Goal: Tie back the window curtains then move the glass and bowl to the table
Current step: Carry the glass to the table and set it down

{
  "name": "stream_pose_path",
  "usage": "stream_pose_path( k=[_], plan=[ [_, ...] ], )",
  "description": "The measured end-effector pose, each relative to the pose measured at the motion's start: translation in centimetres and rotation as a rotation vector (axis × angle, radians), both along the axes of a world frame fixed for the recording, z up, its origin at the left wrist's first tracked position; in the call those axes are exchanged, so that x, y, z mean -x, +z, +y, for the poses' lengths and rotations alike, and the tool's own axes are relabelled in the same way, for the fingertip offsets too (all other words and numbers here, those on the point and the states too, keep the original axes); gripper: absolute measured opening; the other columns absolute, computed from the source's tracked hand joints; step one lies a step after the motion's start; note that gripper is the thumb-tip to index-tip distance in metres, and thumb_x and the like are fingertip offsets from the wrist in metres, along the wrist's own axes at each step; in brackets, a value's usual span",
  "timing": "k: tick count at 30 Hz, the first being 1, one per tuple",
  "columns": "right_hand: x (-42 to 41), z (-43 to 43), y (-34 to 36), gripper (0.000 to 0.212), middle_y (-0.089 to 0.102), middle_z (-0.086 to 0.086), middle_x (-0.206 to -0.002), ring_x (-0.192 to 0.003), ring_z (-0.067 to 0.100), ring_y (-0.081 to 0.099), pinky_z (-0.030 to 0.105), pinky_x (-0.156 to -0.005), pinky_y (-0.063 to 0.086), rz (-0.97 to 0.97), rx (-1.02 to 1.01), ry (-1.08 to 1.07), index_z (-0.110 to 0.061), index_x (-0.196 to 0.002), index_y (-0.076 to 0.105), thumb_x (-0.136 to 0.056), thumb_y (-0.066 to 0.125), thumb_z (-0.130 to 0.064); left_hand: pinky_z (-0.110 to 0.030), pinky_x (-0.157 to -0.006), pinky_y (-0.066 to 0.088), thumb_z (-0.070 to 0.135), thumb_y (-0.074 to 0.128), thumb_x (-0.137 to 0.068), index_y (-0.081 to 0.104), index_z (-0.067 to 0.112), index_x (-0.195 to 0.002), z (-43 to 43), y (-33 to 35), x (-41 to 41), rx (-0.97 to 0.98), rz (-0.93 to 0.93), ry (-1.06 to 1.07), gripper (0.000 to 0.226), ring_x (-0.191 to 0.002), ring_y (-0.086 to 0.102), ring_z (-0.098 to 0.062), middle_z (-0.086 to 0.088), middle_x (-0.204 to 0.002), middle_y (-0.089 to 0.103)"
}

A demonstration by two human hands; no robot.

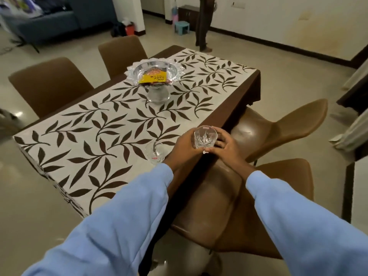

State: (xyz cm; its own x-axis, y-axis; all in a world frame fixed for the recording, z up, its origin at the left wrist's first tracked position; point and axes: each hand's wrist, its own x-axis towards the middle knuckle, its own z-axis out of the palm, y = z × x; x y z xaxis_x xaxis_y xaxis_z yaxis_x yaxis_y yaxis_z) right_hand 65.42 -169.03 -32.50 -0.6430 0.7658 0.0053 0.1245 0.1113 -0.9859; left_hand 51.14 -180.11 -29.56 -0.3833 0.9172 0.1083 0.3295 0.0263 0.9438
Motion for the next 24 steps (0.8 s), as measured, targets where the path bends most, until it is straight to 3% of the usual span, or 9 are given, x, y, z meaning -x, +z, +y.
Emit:
stream_pose_path(
  k=[6, 10, 14, 17, 20, 24],
  plan=[
    [4.1, 5.7, -3.4, 0.083, 0.059, 0.006, -0.131, -0.116, 0.017, 0.061, 0.022, -0.090, 0.054, -0.060, 0.061, 0.121, -0.010, -0.140, 0.047, -0.068, 0.081, 0.011, -0.003, -0.071, 0.043, 0.017, 0.085, -0.066, 0.053, 0.013, -0.120, 5.1, -3.0, 2.2, 0.134, 0.040, 0.186, 0.063, -0.084, 0.054, 0.012, 0.018, -0.096, 0.054],
    [7.0, 7.9, -4.6, 0.084, 0.056, 0.006, -0.135, -0.119, 0.015, 0.058, 0.013, -0.084, 0.051, -0.090, 0.087, 0.214, -0.015, -0.143, 0.042, -0.071, 0.079, 0.011, -0.009, -0.074, 0.044, 0.019, 0.086, -0.065, 0.054, 0.011, -0.119, 7.1, -4.6, 4.0, 0.181, 0.040, 0.281, 0.063, -0.089, 0.058, -0.001, 0.010, -0.100, 0.058],
    [9.4, 9.3, -6.0, 0.085, 0.054, 0.008, -0.140, -0.126, 0.017, 0.055, 0.014, -0.088, 0.050, -0.110, 0.115, 0.244, -0.017, -0.144, 0.040, -0.073, 0.079, 0.008, -0.004, -0.072, 0.043, 0.019, 0.084, -0.066, 0.053, 0.009, -0.119, 8.4, -5.6, 5.8, 0.216, 0.051, 0.337, 0.062, -0.093, 0.060, -0.008, 0.006, -0.104, 0.060],
    [10.9, 9.8, -6.8, 0.083, 0.053, 0.010, -0.141, -0.127, 0.019, 0.054, 0.012, -0.086, 0.050, -0.108, 0.135, 0.237, -0.016, -0.144, 0.040, -0.074, 0.078, 0.009, -0.005, -0.074, 0.045, 0.022, 0.085, -0.066, 0.051, 0.010, -0.122, 9.2, -6.0, 7.1, 0.271, 0.058, 0.344, 0.067, -0.093, 0.058, -0.006, 0.006, -0.107, 0.060],
    [11.6, 10.1, -7.2, 0.082, 0.052, 0.009, -0.142, -0.128, 0.019, 0.053, 0.012, -0.085, 0.050, -0.111, 0.150, 0.242, -0.016, -0.144, 0.040, -0.076, 0.075, 0.011, 0.001, -0.064, 0.039, 0.022, 0.085, -0.066, 0.050, 0.009, -0.123, 9.4, -6.1, 7.8, 0.294, 0.064, 0.352, 0.069, -0.092, 0.056, -0.006, 0.006, -0.107, 0.058],
    [12.4, 10.5, -7.7, 0.082, 0.051, 0.005, -0.140, -0.127, 0.016, 0.050, 0.010, -0.085, 0.049, -0.107, 0.165, 0.240, -0.016, -0.145, 0.038, -0.077, 0.073, 0.014, -0.009, -0.071, 0.040, 0.020, 0.084, -0.067, 0.048, 0.008, -0.124, 10.2, -6.7, 8.7, 0.344, 0.082, 0.343, 0.068, -0.098, 0.056, -0.010, -0.003, -0.117, 0.060]
  ],
)
